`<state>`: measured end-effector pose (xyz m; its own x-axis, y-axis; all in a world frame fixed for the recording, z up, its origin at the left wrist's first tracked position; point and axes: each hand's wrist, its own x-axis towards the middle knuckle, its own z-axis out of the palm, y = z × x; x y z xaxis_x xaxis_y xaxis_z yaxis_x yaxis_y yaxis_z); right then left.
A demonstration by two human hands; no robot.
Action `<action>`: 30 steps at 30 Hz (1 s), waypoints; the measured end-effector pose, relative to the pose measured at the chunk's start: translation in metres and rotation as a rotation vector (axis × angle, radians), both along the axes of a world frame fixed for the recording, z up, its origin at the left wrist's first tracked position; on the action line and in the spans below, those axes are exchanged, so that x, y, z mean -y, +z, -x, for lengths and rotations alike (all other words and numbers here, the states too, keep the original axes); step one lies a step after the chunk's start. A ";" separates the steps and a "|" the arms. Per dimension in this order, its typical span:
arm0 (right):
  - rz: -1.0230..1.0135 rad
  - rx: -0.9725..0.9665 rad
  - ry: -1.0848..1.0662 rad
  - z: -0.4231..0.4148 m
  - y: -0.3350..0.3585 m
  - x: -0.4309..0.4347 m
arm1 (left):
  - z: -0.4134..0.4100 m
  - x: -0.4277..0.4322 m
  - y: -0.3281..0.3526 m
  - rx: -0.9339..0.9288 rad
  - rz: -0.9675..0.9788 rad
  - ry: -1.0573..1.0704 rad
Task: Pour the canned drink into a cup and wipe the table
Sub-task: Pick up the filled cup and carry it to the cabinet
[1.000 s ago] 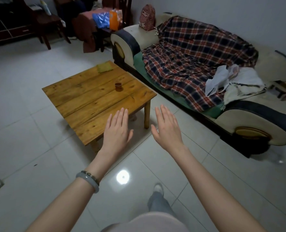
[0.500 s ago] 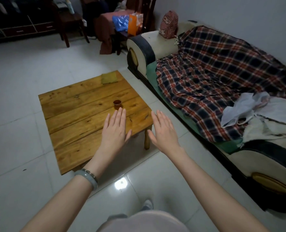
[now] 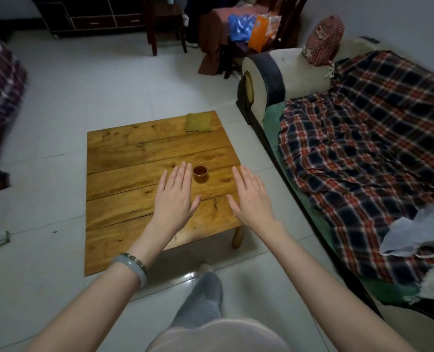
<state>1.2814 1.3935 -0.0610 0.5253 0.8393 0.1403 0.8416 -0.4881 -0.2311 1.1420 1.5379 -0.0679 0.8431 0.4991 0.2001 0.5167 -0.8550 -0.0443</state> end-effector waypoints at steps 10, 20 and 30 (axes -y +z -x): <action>0.013 -0.092 0.123 -0.092 -0.014 -0.103 | -0.066 -0.082 -0.023 -0.061 0.075 0.066; 0.127 -0.439 0.178 -0.145 -0.054 -0.167 | -0.097 -0.141 -0.070 -0.074 0.331 0.078; 0.291 -0.648 0.191 -0.187 -0.144 -0.204 | -0.132 -0.167 -0.161 -0.054 0.607 0.138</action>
